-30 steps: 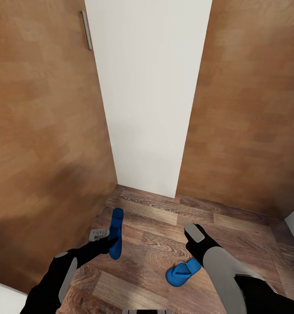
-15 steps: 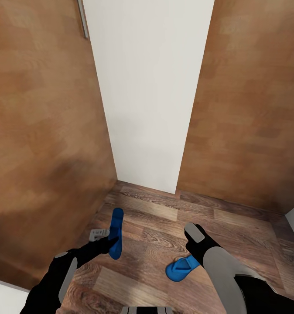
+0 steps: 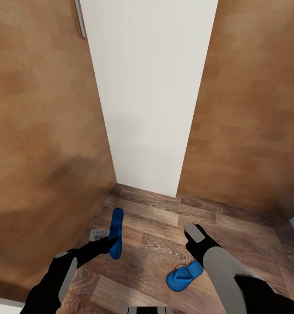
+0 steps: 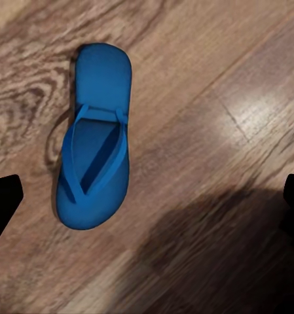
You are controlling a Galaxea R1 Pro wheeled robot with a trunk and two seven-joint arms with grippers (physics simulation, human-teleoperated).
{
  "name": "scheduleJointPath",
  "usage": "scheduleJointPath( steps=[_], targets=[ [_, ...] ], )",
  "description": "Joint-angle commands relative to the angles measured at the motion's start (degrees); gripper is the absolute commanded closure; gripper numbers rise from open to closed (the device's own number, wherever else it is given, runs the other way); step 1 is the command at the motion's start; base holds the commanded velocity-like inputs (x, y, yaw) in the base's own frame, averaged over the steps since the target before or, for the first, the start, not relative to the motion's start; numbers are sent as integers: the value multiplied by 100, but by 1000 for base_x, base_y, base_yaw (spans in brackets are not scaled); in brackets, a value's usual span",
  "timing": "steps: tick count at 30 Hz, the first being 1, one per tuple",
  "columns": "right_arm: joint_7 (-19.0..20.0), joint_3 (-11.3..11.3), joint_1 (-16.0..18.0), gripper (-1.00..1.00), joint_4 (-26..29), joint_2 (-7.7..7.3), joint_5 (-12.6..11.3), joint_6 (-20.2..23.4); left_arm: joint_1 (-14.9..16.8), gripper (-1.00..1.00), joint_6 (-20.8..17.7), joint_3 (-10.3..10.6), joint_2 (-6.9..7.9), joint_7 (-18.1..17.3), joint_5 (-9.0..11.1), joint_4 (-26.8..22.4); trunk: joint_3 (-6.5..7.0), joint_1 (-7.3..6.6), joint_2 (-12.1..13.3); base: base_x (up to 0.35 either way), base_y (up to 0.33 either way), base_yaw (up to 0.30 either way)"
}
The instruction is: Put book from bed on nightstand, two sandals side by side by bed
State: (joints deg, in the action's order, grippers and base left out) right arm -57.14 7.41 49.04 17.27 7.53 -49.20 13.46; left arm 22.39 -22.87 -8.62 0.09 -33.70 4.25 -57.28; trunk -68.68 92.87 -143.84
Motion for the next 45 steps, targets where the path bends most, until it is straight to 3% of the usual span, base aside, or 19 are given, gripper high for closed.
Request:
scheduleJointPath(
  steps=[1, 32, 45],
  targets=[
    [-25, 24, 0, -100, 11, 3, 16, 60, 2, 100, -51, -8, 0, -13, 43, -3, -5, -1, -2, 7, 0, 0],
    [-25, 24, 0, -100, 11, 3, 16, 60, 2, 100, -51, -8, 0, -13, 41, -3, -5, -1, -2, 109, 0, 0],
    [-23, 24, 0, -100, -2, 3, 16, 60, 2, 100, -51, -8, 0, -13, 42, -3, -293, 32, -19, 0, 0, 0]
  ],
)
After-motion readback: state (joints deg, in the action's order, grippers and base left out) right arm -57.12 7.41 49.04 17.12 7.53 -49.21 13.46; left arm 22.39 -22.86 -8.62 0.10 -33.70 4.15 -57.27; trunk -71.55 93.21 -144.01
